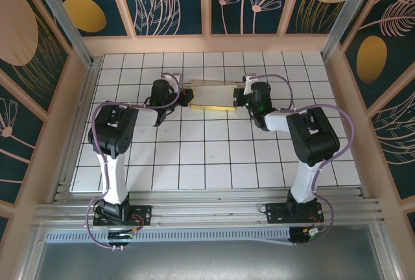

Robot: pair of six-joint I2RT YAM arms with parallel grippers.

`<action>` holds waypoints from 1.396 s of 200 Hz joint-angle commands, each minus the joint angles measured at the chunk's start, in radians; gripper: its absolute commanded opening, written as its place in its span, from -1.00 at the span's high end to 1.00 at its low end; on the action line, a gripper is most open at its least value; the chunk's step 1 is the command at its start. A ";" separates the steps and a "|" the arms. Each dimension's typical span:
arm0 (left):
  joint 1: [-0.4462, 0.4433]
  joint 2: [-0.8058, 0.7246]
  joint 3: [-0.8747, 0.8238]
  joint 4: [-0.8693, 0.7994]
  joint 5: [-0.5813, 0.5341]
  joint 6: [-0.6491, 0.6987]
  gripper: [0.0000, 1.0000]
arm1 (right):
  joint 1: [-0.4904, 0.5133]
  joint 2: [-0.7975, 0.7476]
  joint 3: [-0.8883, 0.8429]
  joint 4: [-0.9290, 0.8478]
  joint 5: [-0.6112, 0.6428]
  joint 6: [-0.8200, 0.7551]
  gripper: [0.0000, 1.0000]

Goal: Fold the paper box

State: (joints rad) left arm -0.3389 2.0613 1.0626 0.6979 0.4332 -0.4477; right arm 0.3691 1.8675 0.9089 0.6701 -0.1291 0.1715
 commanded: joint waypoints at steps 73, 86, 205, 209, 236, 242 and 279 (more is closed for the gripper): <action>-0.039 -0.022 -0.084 -0.096 0.028 0.080 1.00 | 0.063 0.019 -0.123 0.031 -0.037 0.020 1.00; -0.039 -0.029 -0.096 -0.101 0.021 0.089 1.00 | 0.064 0.019 -0.137 0.046 -0.023 0.017 1.00; -0.039 -0.334 -0.395 0.022 -0.009 0.060 0.53 | 0.076 0.035 -0.143 0.078 0.120 -0.048 1.00; -0.039 -0.355 -0.408 0.027 -0.012 0.053 0.54 | 0.076 0.035 -0.142 0.077 0.121 -0.048 1.00; -0.039 -0.566 -0.476 0.020 -0.070 -0.032 0.54 | 0.080 0.035 -0.142 0.073 0.124 -0.059 1.00; -0.038 -0.618 -0.469 -0.021 -0.116 -0.062 0.55 | 0.080 0.035 -0.142 0.073 0.124 -0.063 1.00; 0.039 -0.700 -0.218 -0.488 -0.369 -0.244 0.76 | 0.084 0.036 -0.140 0.075 0.124 -0.074 1.00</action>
State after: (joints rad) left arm -0.3668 1.3655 0.6884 0.4801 0.2173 -0.5377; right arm 0.4442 1.8729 0.7765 0.7898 -0.0418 0.1207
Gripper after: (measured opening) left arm 0.128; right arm 0.049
